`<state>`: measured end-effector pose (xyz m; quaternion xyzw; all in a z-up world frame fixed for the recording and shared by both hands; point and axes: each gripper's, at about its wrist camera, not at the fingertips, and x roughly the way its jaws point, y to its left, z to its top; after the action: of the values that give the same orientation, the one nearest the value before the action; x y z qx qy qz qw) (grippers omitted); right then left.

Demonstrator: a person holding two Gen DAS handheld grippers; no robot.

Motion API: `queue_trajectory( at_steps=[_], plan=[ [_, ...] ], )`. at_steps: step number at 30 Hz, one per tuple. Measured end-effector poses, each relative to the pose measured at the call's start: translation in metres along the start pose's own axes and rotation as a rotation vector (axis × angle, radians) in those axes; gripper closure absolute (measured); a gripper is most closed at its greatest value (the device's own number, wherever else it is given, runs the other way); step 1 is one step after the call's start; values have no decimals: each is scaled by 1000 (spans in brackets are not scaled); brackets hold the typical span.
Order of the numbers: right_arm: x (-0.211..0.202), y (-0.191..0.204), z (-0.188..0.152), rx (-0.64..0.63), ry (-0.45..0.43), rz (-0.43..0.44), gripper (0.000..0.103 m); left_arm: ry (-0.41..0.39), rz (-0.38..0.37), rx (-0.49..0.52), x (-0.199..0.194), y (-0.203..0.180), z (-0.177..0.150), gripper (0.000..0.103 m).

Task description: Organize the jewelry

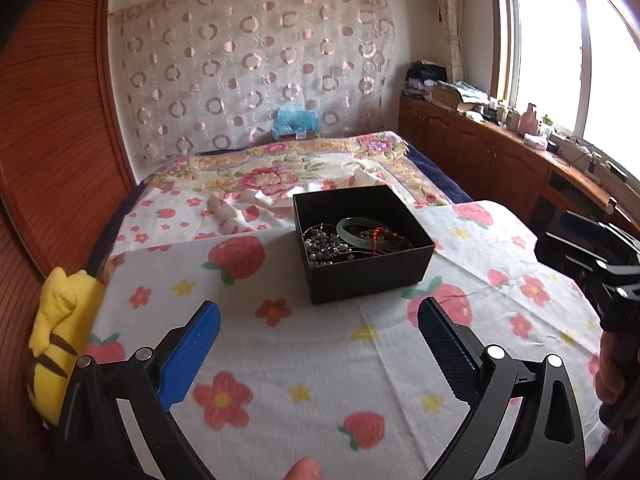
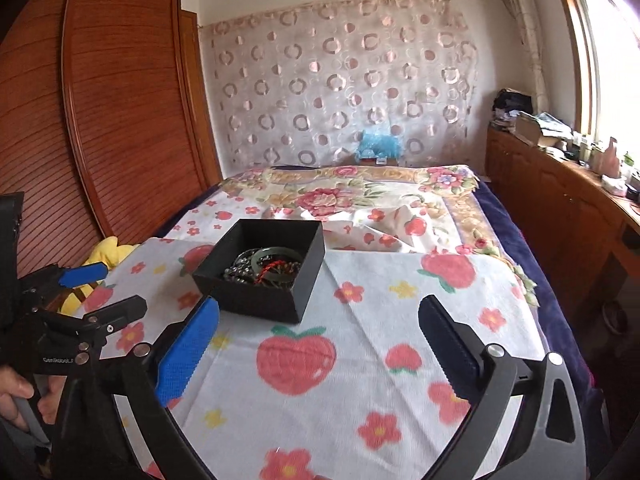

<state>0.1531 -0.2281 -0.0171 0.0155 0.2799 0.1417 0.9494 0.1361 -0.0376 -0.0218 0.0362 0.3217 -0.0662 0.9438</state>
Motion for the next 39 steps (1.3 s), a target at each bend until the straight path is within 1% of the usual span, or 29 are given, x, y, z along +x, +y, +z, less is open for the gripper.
queue_trajectory(
  at_steps=[2,3,5,7,10,12,18,21,39],
  plan=[
    [-14,2,-4,22,-17,15,2,-16,7,-9,-13,-2,-4,8],
    [-22,4,-6,26,-32,14,2,-20,0,-11,-18,-3,-6,8],
    [-32,9,-10,20,-44,6,2,-29,10,-9,-26,-3,-8,8],
    [-39,14,-13,13,-54,-4,2,-39,21,-16,-33,-4,-11,7],
    [-47,20,-15,7,-66,-11,2,-43,10,-36,-40,-2,-16,8],
    [-51,22,-17,5,-77,-22,2,-45,24,-45,-41,-2,-19,8],
    [-51,26,-20,-12,-80,-40,2,-46,16,-69,-43,0,-22,8],
    [-51,26,-21,-7,-79,-34,2,-52,11,-81,-44,1,-22,8],
    [-51,28,-23,-5,-85,-40,2,-71,16,-72,-56,-2,-19,8]
  ],
)
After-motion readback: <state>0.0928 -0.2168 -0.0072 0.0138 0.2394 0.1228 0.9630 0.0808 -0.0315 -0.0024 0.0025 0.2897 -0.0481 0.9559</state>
